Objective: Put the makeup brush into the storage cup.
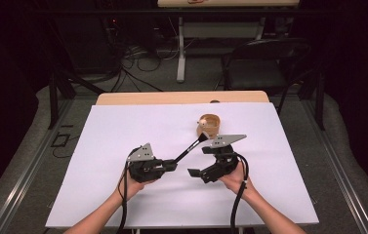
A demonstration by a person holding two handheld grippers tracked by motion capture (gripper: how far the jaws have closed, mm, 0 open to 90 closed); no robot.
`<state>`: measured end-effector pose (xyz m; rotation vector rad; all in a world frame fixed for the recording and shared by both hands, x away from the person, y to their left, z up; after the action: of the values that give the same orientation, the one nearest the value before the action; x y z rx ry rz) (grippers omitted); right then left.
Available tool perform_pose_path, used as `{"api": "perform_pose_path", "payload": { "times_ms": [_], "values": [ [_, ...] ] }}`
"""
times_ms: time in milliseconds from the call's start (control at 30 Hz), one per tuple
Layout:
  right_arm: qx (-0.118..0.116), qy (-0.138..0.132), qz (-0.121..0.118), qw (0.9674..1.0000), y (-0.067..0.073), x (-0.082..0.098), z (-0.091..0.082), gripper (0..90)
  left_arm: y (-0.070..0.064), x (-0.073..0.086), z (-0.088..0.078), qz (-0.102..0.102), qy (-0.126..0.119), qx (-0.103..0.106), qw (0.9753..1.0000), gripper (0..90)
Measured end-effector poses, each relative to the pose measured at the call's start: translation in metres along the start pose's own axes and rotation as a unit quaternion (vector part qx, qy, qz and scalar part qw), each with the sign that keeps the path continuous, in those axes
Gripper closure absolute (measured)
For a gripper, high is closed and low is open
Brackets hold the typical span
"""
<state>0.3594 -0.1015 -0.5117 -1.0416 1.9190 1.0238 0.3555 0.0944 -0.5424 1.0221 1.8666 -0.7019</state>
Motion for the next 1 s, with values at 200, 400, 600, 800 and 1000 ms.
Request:
{"api": "perform_pose_path", "payload": {
  "times_ms": [200,400,600,800,1000],
  "values": [
    [0.025,-0.026,0.0,0.9994,-0.001,-0.008,0.003,15.0,0.0,0.0,0.002,-0.001,0.002,-0.006,1.0,79.4],
    [0.049,-0.043,0.002,0.9979,-0.002,-0.013,0.005,31.4,-0.001,0.001,0.004,0.001,0.004,-0.004,1.0,79.3],
    [0.063,-0.057,0.007,0.9964,-0.004,-0.015,0.004,45.3,-0.003,0.0,0.007,0.001,0.004,-0.002,1.0,79.3],
    [0.059,-0.084,0.026,0.9943,-0.006,-0.016,0.002,54.2,-0.004,0.001,0.009,0.001,0.005,-0.002,1.0,79.2],
    [0.041,-0.102,0.042,0.993,-0.006,-0.02,0.0,65.0,-0.006,0.002,0.012,0.005,0.007,-0.004,1.0,79.1]
  ]
}}
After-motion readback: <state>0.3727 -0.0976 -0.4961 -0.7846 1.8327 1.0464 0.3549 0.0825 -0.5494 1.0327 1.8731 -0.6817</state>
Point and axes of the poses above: each handheld gripper's, and its own axes: z roughly forward along the jaws, x roughly out of its underside, y roughly to its left, the point moved 5 cm from there along z, roughly forward along the jaws, and after that the axes turned 9 degrees about -x, right-handed, at the moved point
